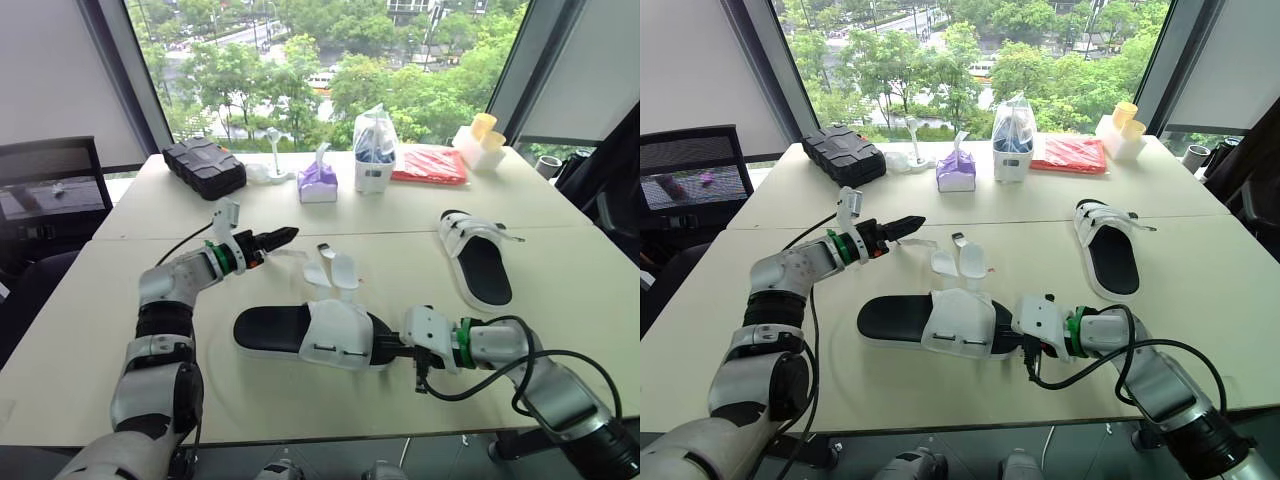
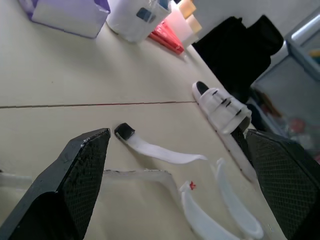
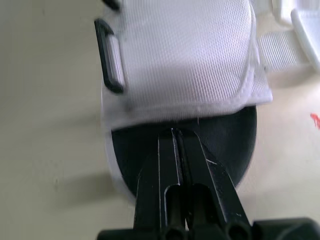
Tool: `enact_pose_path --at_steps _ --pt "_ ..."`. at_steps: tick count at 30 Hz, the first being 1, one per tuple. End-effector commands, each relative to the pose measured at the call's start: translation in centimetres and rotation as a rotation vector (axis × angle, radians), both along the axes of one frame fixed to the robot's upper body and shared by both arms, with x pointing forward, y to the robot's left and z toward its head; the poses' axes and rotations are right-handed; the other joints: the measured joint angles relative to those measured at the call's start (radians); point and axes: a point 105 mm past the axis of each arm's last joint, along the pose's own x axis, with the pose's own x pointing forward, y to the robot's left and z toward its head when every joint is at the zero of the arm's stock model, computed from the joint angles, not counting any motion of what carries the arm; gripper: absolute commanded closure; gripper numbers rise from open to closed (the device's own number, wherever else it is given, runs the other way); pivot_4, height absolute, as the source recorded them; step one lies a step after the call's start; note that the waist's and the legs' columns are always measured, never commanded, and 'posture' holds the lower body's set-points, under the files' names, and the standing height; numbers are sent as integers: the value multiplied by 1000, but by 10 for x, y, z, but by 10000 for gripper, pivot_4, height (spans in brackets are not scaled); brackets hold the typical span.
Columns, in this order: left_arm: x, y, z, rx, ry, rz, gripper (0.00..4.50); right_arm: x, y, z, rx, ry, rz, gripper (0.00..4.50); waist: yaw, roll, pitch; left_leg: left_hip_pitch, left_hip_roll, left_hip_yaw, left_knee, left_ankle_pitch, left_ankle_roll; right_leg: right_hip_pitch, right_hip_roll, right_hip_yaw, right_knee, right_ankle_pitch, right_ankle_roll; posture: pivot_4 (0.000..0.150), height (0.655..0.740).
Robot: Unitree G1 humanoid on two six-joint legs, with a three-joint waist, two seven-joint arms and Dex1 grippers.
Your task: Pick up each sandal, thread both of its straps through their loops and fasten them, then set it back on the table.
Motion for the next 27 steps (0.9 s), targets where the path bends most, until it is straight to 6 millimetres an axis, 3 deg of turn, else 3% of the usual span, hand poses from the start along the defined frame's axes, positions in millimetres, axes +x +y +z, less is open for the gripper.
enact_pose_path --at_steps 1,5,16,27 --pt "-7 5 4 -70 70 -14 0 -2 6 -4 -2 9 28 44715 0 0 0 0 0 0 0 0 0 0 0 0 0 0 0 1500 7400" --pt "-16 -5 -10 -72 205 -69 0 0 5 -4 -9 8 37 44715 1 0 0 0 0 0 0 0 0 0 0 0 0 0 0 1500 7400" --pt "-26 -30 -33 23 302 -142 0 1 7 -2 -5 -3 45 44715 3 0 0 0 0 0 0 0 -1 1 0 1 -1 0 0 1500 7400" --pt "12 -52 -36 -68 364 -10 0 4 11 1 -7 -26 43 44715 0 0 0 1 0 0 -1 -1 -1 1 0 0 -1 0 0 1500 7400"
